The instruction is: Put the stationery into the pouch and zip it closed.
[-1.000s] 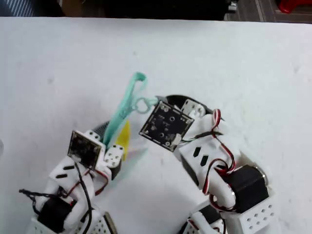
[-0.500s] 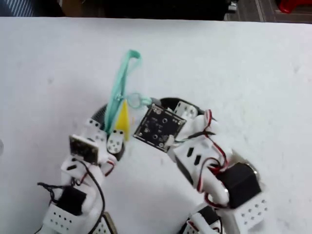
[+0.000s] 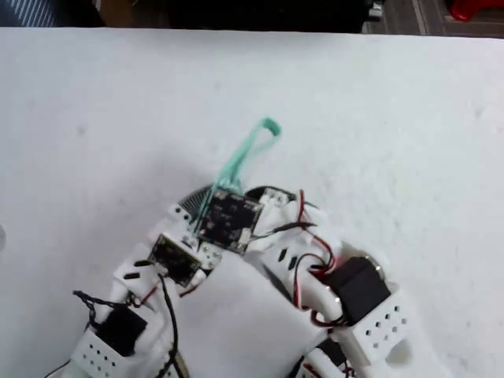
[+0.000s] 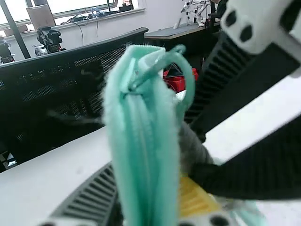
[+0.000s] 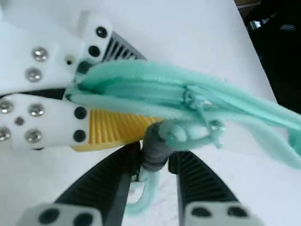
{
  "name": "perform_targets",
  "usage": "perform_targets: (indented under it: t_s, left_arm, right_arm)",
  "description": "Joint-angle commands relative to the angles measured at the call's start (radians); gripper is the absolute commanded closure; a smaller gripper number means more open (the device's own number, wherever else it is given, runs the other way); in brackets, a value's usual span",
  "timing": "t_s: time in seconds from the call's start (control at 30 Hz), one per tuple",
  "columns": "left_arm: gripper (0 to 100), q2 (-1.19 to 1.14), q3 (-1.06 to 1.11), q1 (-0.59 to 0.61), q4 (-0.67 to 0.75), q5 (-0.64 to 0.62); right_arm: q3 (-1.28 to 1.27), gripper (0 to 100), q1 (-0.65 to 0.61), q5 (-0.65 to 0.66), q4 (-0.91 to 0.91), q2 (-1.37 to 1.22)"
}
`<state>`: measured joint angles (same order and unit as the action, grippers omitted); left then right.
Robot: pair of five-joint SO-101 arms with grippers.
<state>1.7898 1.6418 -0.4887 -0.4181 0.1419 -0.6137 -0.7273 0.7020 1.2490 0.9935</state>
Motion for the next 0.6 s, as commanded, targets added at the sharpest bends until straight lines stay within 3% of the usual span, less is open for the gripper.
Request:
perform_targets:
  t_s: [0.0,0.27,0.43,0.57]
  left_arm:
    - [98,-0.002,-0.017,-0.022,-0.018,0.009]
    - [98,-0.002,-0.032,-0.021,-0.038,0.002]
    - [98,-0.002,-0.032,-0.022,-0.038,0.002]
    - [98,-0.002,-0.032,-0.022,-0.038,0.002]
  right_arm:
    - [0.008,75.9,-0.039,-0.061,0.01,0.042]
    - [0.006,75.6,-0.038,-0.068,0.005,0.214]
    - [0.006,75.8,-0.038,-0.071,-0.005,0.18]
    - [0.003,75.8,-0.038,-0.155,-0.065,0.12]
